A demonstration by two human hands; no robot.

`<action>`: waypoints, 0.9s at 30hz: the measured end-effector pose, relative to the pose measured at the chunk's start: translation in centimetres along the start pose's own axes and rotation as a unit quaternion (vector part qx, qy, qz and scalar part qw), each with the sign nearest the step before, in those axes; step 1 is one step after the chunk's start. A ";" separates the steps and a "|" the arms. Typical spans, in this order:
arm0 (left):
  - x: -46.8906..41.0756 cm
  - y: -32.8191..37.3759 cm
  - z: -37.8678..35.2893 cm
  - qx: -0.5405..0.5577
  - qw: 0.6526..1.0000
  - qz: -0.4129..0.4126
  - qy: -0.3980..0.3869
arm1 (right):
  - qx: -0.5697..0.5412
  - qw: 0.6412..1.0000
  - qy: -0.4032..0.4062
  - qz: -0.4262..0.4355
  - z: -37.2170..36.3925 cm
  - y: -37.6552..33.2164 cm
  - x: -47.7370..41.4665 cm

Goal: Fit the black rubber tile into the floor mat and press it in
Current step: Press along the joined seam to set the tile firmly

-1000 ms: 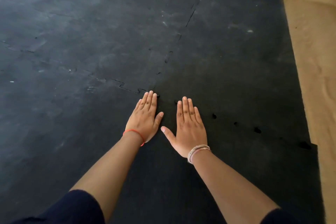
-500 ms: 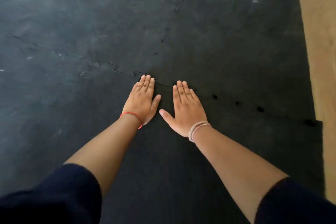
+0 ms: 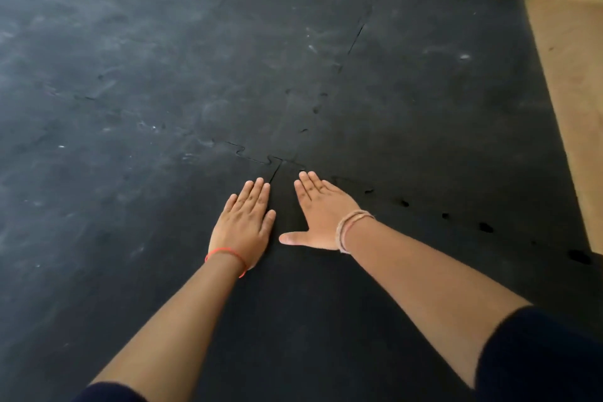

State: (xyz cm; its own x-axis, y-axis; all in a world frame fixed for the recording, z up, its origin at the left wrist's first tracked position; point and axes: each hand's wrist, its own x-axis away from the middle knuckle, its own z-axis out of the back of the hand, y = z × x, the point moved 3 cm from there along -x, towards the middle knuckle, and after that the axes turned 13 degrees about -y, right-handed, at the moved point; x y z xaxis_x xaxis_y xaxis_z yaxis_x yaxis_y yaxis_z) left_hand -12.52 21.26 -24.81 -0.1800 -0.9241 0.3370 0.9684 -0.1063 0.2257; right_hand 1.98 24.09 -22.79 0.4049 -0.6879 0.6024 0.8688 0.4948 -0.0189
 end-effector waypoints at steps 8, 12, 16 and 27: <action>-2.0 -0.6 0.3 -0.022 1.000 -0.008 -0.002 | 0.060 0.995 -0.078 -0.019 1.9 -0.6 -0.8; -2.1 0.1 0.5 -0.036 0.999 0.004 -0.023 | -0.054 0.998 -0.030 -0.013 0.5 -0.5 -0.6; -2.2 1.3 1.8 -0.060 0.996 0.022 -0.054 | -0.124 0.988 0.058 -0.069 -2.2 0.8 1.6; -3.4 4.3 0.3 -0.012 0.998 0.010 -0.059 | -0.053 0.990 -0.058 -0.118 -2.1 5.0 3.7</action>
State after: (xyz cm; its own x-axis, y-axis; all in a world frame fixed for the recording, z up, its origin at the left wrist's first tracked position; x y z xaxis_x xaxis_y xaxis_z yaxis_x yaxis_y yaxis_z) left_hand -7.82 24.04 -24.65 -0.1789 -0.8765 0.4469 0.9754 -0.0985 0.1973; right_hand 8.44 22.92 -22.28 0.1566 -0.7092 0.6874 0.9631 0.2640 0.0530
